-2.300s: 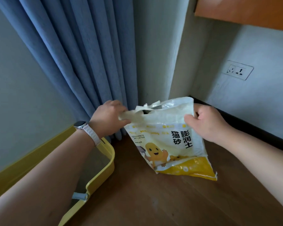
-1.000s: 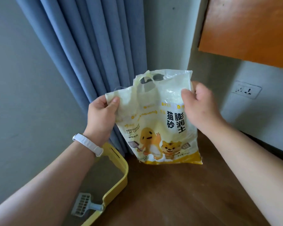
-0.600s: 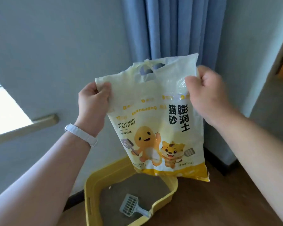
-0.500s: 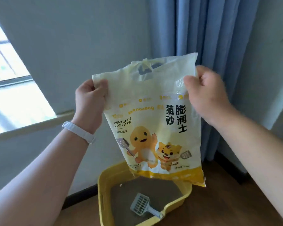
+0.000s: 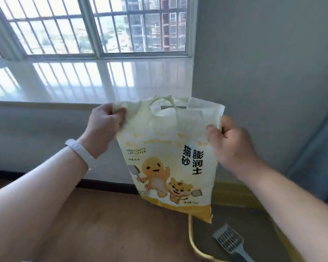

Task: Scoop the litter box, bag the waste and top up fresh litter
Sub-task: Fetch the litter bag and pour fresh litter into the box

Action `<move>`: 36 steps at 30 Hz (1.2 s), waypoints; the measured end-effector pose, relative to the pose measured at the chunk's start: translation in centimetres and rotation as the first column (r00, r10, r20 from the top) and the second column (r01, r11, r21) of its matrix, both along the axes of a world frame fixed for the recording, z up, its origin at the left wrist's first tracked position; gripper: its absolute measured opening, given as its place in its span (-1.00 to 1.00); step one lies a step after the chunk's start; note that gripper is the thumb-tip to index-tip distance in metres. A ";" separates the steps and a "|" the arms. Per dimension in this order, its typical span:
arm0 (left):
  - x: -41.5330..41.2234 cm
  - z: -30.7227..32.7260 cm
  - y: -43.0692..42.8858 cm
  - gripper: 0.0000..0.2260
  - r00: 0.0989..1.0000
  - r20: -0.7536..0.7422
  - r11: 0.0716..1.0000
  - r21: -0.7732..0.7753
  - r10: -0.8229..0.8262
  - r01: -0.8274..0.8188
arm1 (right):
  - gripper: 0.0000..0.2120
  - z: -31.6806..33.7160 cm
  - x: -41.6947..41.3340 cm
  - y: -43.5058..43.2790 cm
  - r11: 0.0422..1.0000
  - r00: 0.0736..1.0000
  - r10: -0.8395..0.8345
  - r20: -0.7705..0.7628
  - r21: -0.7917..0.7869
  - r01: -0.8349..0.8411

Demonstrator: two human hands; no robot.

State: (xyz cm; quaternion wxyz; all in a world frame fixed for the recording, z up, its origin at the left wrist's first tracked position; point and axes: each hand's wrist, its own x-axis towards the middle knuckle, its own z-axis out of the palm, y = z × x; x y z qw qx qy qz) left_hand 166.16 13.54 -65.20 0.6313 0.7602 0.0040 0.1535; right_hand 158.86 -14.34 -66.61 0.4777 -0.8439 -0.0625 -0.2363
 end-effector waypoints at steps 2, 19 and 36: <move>0.0 -1.2 2.9 -0.85 0.999 -0.021 0.999 0.021 0.032 -0.032 | -0.80 -1.6 1.2 3.2 0.997 0.996 0.074 -0.043 0.007 -0.074; 3.2 -13.2 19.4 -0.84 0.914 -0.282 0.917 0.355 0.291 -0.182 | -0.84 -15.2 11.3 19.4 0.967 0.850 0.236 -0.470 0.031 -0.251; 8.9 -17.6 17.4 -0.52 0.840 -0.348 0.833 0.517 0.417 -0.199 | -0.85 -18.7 16.5 15.8 0.926 0.820 0.272 -0.504 -0.094 -0.365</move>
